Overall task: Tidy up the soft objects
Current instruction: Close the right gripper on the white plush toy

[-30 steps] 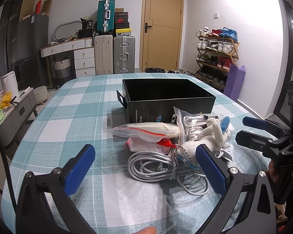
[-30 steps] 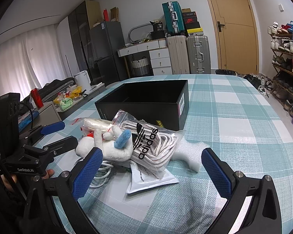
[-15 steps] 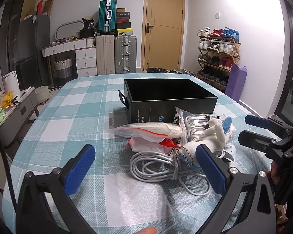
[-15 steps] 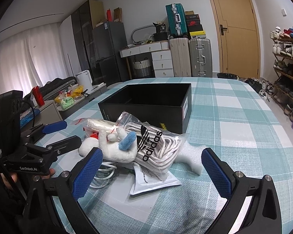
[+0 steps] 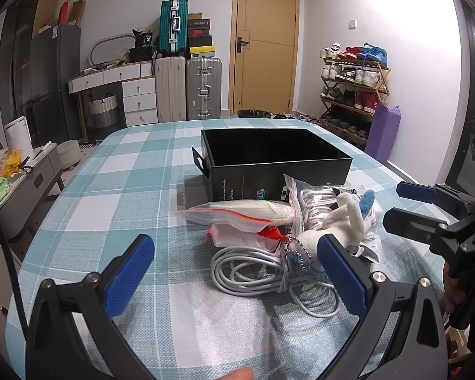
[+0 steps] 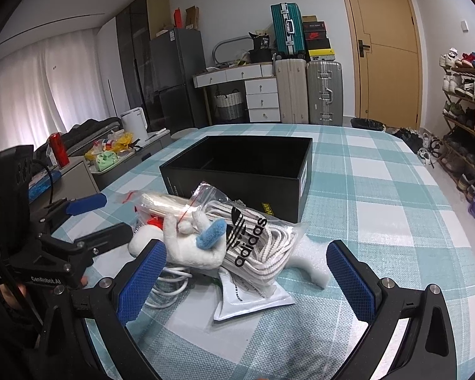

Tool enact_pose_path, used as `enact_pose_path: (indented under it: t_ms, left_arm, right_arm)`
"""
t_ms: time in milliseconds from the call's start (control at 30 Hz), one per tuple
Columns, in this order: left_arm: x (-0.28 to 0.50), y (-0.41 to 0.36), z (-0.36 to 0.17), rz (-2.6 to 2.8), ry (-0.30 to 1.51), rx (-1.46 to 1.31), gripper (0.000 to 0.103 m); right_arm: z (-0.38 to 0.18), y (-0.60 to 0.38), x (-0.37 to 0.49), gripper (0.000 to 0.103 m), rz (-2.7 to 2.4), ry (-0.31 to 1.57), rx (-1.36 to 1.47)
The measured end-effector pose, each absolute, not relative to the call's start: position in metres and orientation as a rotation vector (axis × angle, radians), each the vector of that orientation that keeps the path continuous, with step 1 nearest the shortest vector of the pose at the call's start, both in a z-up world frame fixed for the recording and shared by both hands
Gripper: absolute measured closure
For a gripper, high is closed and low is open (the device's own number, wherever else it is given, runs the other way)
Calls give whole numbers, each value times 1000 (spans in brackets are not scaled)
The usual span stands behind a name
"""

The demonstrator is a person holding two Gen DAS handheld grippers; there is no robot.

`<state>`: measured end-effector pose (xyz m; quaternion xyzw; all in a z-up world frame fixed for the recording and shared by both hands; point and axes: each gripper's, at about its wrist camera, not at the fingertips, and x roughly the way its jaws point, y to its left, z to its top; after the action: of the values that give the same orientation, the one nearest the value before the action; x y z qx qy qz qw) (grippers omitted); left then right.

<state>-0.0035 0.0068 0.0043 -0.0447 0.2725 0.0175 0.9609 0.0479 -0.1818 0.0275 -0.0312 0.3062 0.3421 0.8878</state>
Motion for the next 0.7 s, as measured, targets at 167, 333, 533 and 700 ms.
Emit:
enact_pose_path:
  t_ms: [167,333,533,700]
  left_arm:
    - [-3,9,6,17,565,-94,0]
    - [0,13,9,27,575,-88,0]
    - [5,21,13,44,586,-96,0]
    - [11,23,14,29,604,-103,0]
  right_arm:
    - [29,-180,50,1,731,666,-46]
    - [29,-173,49,0,731,685,-66]
    - [25,-164,52,2,760,727,-46]
    - [21,-154,54,14,798,759,-43]
